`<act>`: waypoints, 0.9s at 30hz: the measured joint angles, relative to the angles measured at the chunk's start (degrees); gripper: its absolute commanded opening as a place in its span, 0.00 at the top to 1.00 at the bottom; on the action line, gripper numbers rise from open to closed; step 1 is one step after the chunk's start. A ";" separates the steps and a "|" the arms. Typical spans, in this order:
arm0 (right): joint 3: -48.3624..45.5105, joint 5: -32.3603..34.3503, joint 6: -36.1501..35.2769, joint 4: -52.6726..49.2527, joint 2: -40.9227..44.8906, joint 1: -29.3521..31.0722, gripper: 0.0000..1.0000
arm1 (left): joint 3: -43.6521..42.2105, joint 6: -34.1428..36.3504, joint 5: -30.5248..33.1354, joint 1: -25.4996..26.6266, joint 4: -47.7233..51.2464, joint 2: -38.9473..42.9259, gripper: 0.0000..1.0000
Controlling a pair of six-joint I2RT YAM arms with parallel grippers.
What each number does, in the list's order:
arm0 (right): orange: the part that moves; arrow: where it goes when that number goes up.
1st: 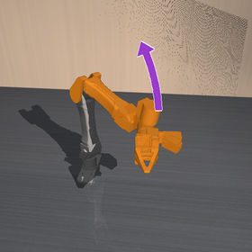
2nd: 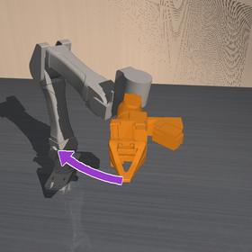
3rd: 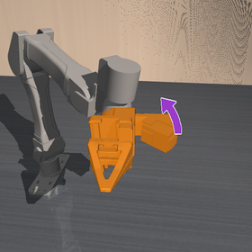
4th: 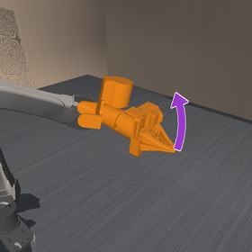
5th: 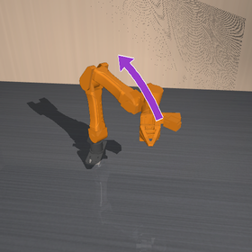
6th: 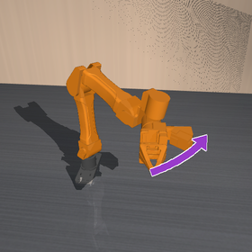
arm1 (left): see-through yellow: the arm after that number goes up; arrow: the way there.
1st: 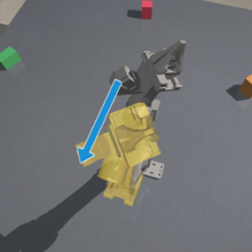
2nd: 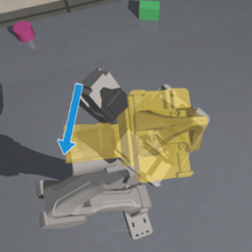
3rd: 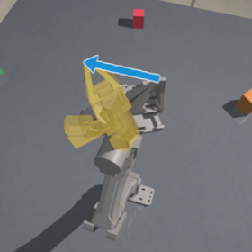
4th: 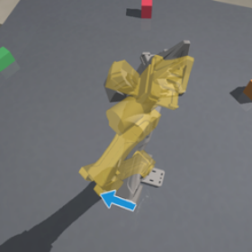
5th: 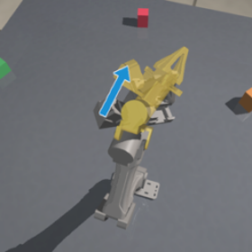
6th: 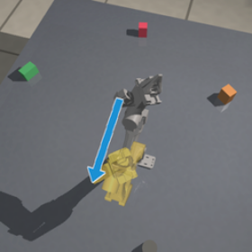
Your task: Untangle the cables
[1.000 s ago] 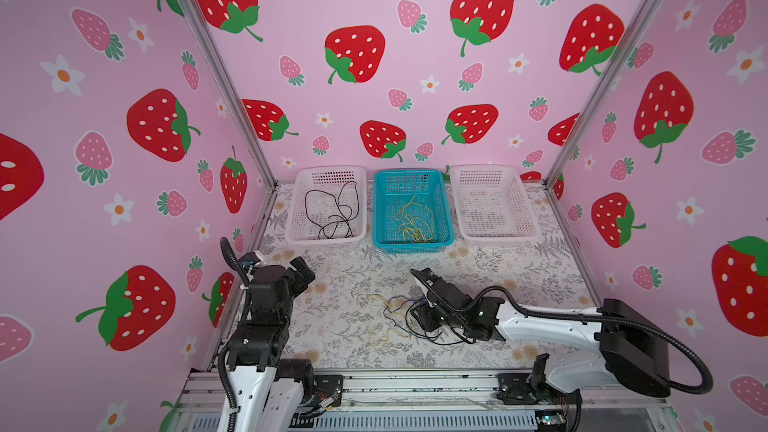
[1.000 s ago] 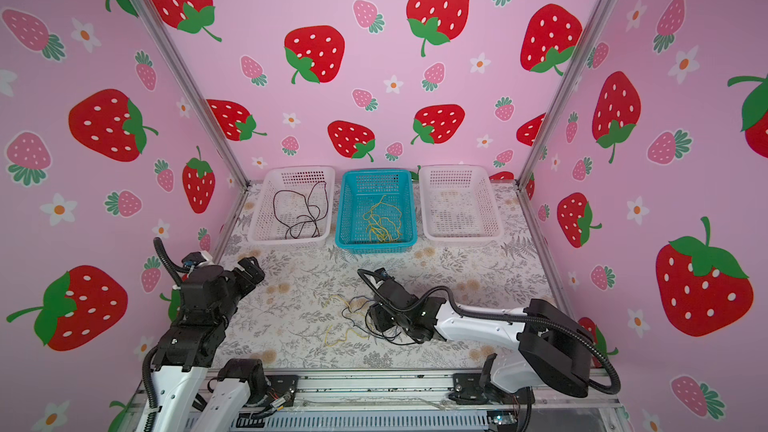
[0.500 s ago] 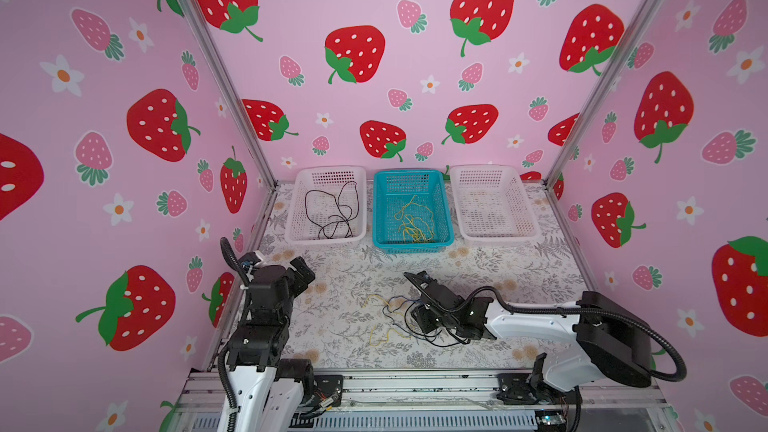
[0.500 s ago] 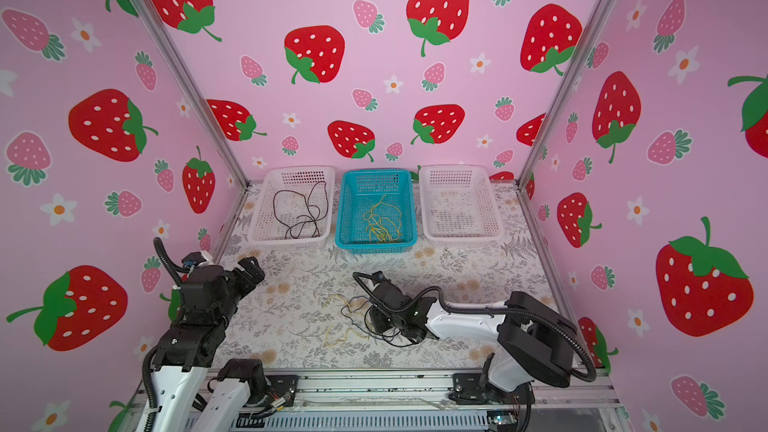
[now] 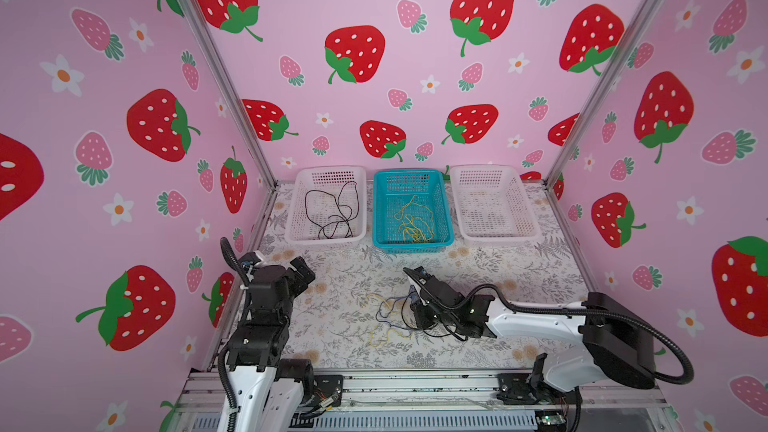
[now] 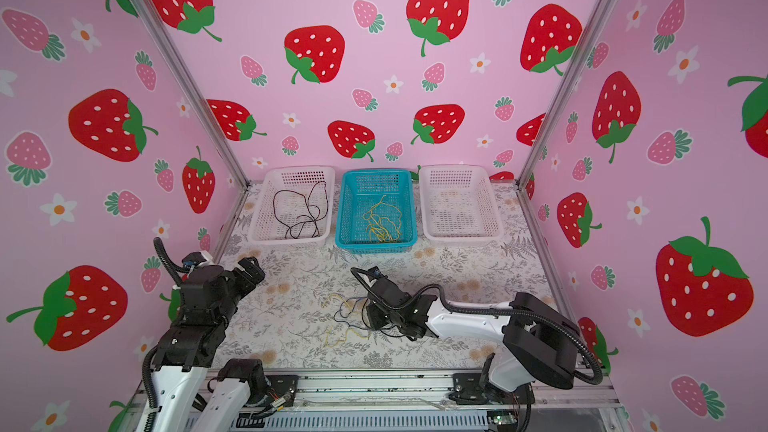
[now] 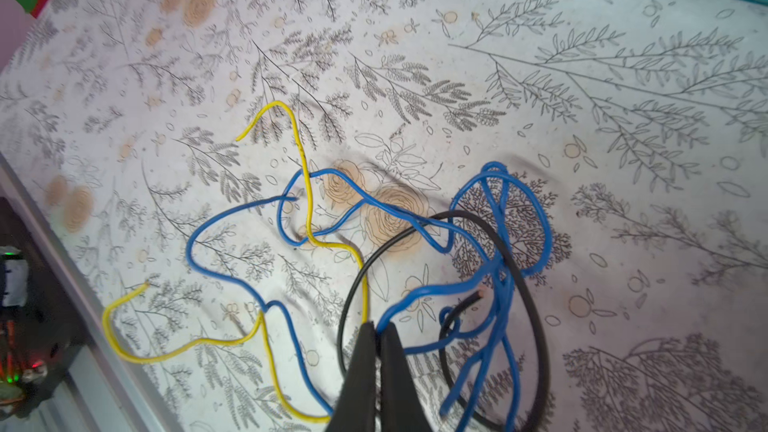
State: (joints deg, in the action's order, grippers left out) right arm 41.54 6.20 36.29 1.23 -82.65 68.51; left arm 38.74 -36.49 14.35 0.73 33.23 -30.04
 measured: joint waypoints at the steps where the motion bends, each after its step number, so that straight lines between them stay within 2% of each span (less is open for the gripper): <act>1: 0.15 0.02 -0.31 0.04 0.74 0.00 0.98 | 0.00 0.00 0.00 0.00 0.00 0.00 0.00; 10: 0.26 0.61 -4.63 2.86 10.19 0.00 0.99 | -0.02 0.02 -0.50 0.00 -0.07 -0.09 0.06; 16: 0.28 3.41 -9.16 3.06 14.38 0.00 1.00 | -0.37 0.20 -3.76 0.00 -1.42 -0.79 0.12; 22: 0.17 4.50 -12.13 2.69 19.17 0.00 1.00 | -0.94 -0.87 -12.37 0.00 -3.04 -2.71 0.16; 27: -0.28 3.87 -13.53 4.04 23.91 0.00 1.00 | -3.23 -4.20 -22.67 0.02 -5.66 -5.16 0.15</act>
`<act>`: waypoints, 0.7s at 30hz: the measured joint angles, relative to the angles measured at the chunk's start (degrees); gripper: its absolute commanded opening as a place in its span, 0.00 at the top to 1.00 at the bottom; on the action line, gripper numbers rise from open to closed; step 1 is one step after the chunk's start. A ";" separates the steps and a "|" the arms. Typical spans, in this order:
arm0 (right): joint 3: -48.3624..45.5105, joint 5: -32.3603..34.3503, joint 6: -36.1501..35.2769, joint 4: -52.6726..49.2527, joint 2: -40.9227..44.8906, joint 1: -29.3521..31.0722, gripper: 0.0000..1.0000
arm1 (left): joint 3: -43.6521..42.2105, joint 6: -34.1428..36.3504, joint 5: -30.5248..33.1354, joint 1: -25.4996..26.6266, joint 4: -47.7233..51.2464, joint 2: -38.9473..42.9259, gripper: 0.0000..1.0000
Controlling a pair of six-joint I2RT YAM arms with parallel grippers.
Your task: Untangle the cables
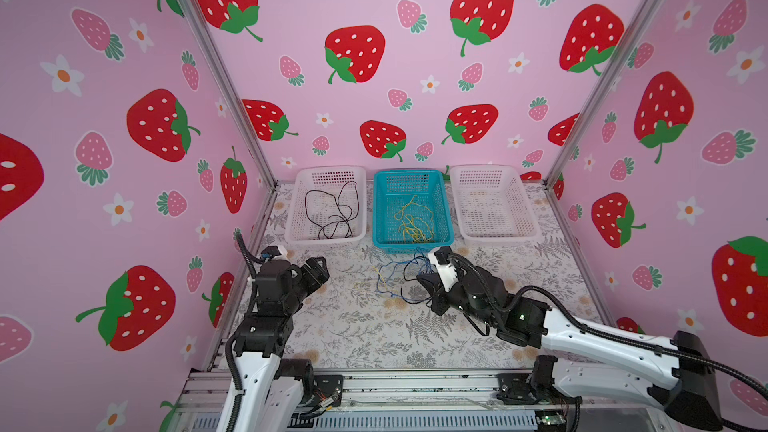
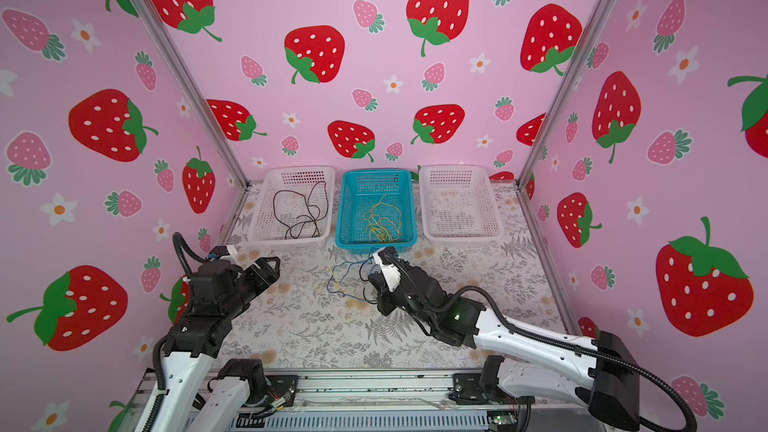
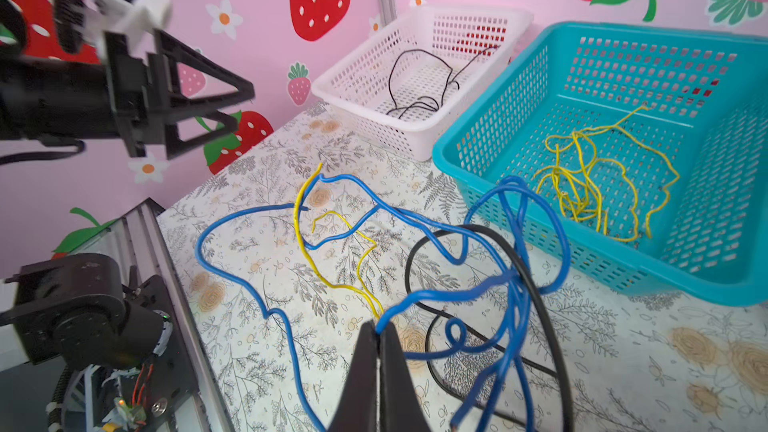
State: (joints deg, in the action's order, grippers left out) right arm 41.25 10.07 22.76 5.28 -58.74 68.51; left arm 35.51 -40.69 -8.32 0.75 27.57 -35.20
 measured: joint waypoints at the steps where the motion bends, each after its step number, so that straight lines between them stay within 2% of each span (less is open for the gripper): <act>1: -0.07 -0.09 -0.15 0.17 0.63 0.00 1.00 | -0.44 -0.66 -1.70 0.00 -0.57 -0.48 0.15; 11: -2.34 -0.92 -0.37 1.57 6.67 0.00 1.00 | -7.34 -9.53 -16.24 0.00 -7.85 -1.33 0.13; 21: -2.75 -1.01 -0.37 2.45 10.34 0.00 1.00 | -19.69 -21.49 -25.38 1.29 -17.05 5.20 0.09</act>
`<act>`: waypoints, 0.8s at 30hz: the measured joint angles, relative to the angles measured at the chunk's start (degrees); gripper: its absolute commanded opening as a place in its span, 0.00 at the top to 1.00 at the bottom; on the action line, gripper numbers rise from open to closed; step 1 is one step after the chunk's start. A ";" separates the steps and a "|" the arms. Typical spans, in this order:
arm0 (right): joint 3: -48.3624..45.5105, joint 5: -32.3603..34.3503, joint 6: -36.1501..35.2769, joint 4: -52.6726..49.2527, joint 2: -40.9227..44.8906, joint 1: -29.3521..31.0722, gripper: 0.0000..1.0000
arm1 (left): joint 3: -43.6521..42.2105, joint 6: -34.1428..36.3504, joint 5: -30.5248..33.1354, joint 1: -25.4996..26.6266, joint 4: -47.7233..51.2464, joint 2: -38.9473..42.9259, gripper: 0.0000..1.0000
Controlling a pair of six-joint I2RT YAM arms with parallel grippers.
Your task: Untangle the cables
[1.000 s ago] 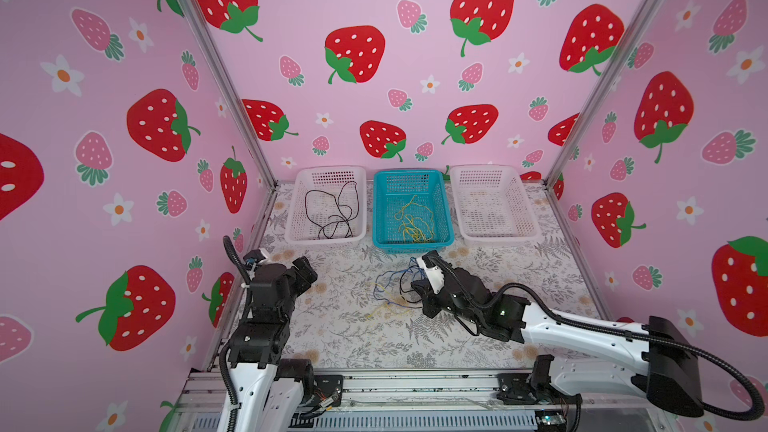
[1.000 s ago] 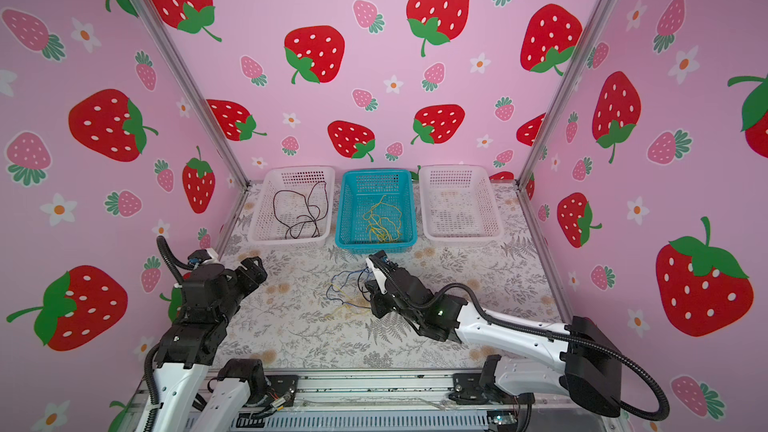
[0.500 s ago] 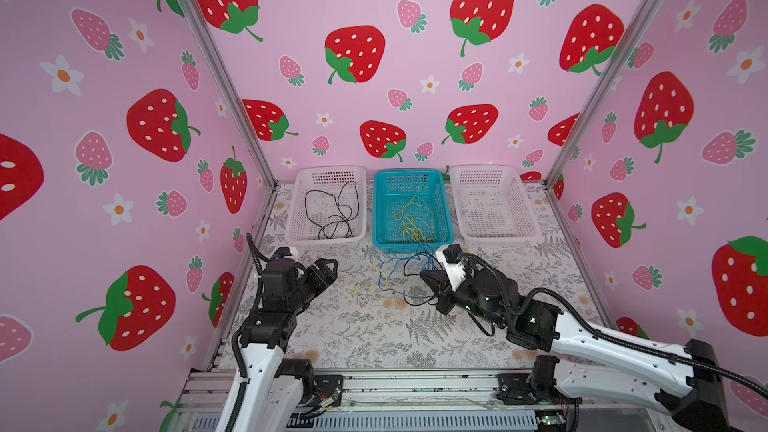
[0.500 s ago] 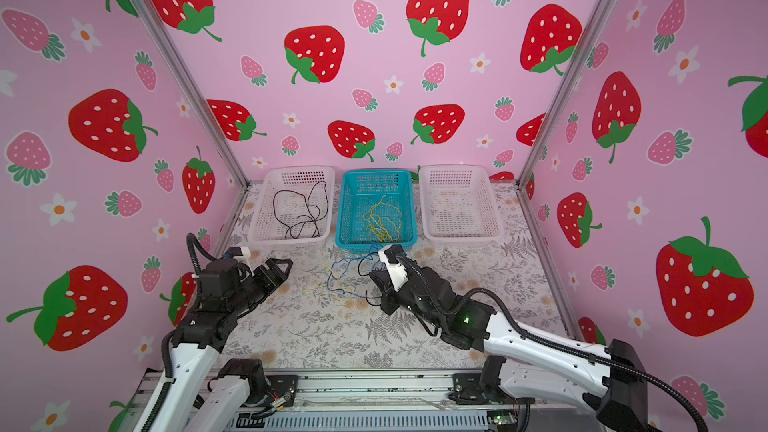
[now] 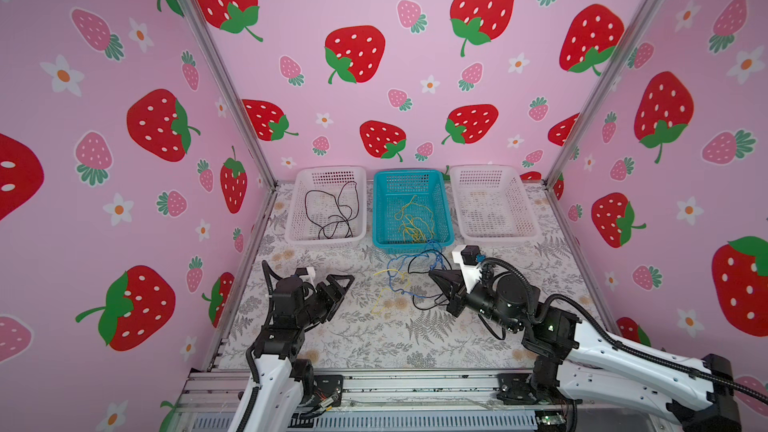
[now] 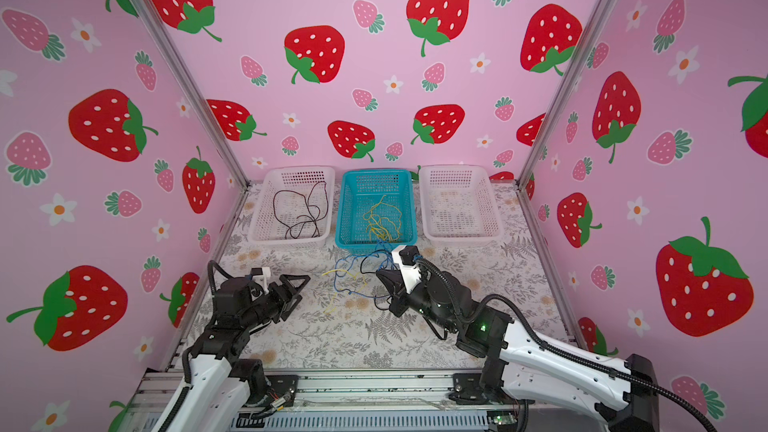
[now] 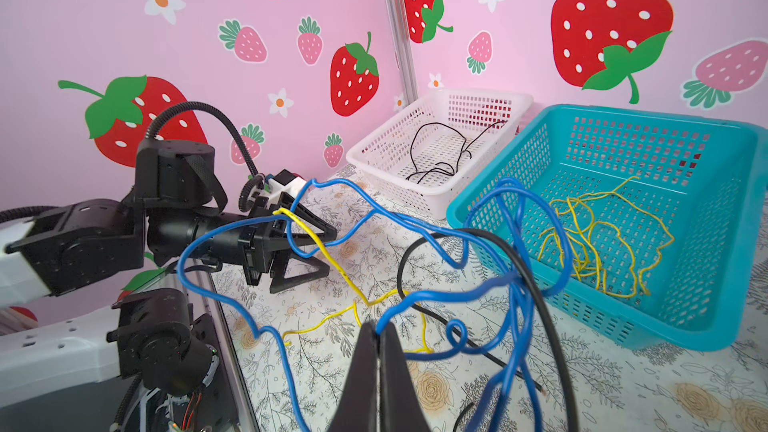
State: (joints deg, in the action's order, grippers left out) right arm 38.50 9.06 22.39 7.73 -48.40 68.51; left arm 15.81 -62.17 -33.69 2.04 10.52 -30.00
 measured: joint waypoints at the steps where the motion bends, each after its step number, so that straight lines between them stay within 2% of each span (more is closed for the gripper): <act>1: 0.00 0.00 0.00 0.00 0.00 0.00 1.00 | -0.37 -0.87 -0.13 0.39 -0.57 0.83 0.08; 6: -0.26 0.00 0.04 0.52 -0.02 0.00 1.00 | -2.36 -6.29 -0.61 4.37 -6.34 3.65 0.08; 12: -0.66 0.02 0.24 1.73 -0.26 0.00 1.00 | -5.05 -11.74 1.01 11.63 -11.76 3.52 0.13; 19: -1.36 0.15 0.28 2.51 -0.28 0.00 1.00 | -5.99 -15.45 4.33 17.86 -15.28 3.28 0.25; 24: -1.62 0.37 0.31 2.54 -0.28 0.00 1.00 | -6.23 -17.03 5.97 20.55 -17.53 2.95 0.37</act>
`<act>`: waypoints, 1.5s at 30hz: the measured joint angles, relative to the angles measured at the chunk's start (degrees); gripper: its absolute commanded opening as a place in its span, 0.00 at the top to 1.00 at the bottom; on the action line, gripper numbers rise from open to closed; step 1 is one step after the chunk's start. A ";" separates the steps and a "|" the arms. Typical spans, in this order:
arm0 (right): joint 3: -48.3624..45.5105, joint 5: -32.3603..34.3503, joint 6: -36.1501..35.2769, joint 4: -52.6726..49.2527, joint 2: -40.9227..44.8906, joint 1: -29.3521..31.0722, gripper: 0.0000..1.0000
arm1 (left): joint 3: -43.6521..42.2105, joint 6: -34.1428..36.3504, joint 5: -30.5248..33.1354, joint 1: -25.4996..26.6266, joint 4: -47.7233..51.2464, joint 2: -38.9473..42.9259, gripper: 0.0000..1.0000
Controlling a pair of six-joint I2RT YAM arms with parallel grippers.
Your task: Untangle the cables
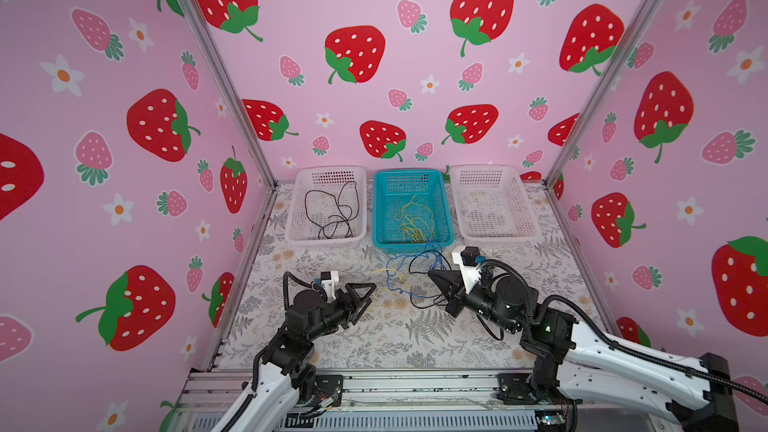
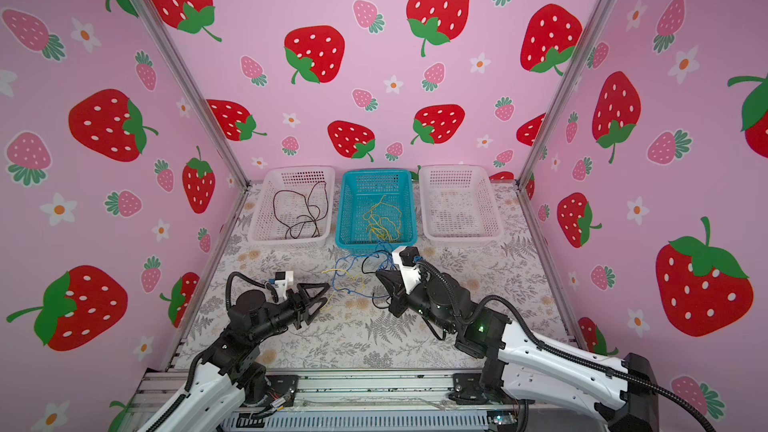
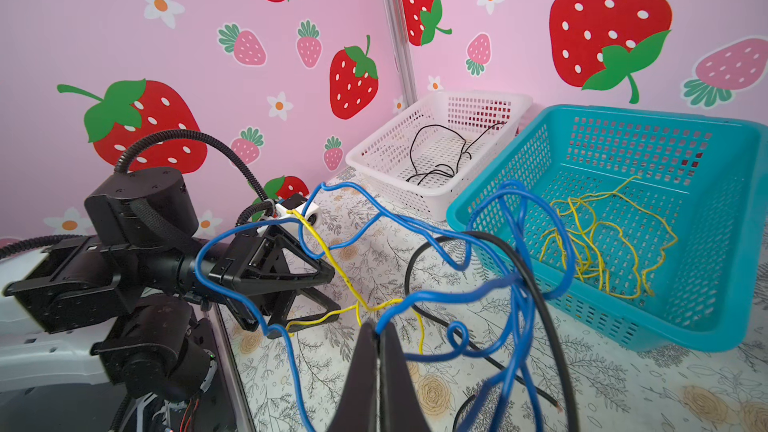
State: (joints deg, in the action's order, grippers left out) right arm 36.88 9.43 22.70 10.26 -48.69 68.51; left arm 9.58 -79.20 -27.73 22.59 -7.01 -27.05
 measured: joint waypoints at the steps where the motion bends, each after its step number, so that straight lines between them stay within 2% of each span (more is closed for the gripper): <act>1: 0.00 0.02 0.00 0.00 0.00 0.00 1.00 | -0.15 -0.28 0.33 0.39 -0.33 -0.07 0.39; 17: -0.74 0.44 0.17 0.24 0.00 0.00 1.00 | -2.01 -1.01 1.31 1.84 -0.76 1.36 0.72; 25: -0.76 0.59 0.17 0.44 0.00 0.00 1.00 | -2.38 -1.22 1.62 1.86 -0.76 1.57 0.72; 29: -1.18 0.79 0.17 0.70 0.02 0.00 1.00 | -2.43 -1.86 1.55 1.92 -0.70 1.95 0.61; 31: -1.57 0.83 0.26 1.16 0.02 0.00 1.00 | -2.47 -2.25 1.55 2.05 -0.72 2.40 0.59; 45: -2.84 1.09 1.07 3.04 0.00 0.00 1.00 | -2.64 -4.74 2.29 6.05 -0.76 6.36 0.61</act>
State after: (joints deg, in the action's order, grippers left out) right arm 34.04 10.52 23.77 13.30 -48.69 68.51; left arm 6.94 -83.94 -25.43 28.64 -7.77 -20.69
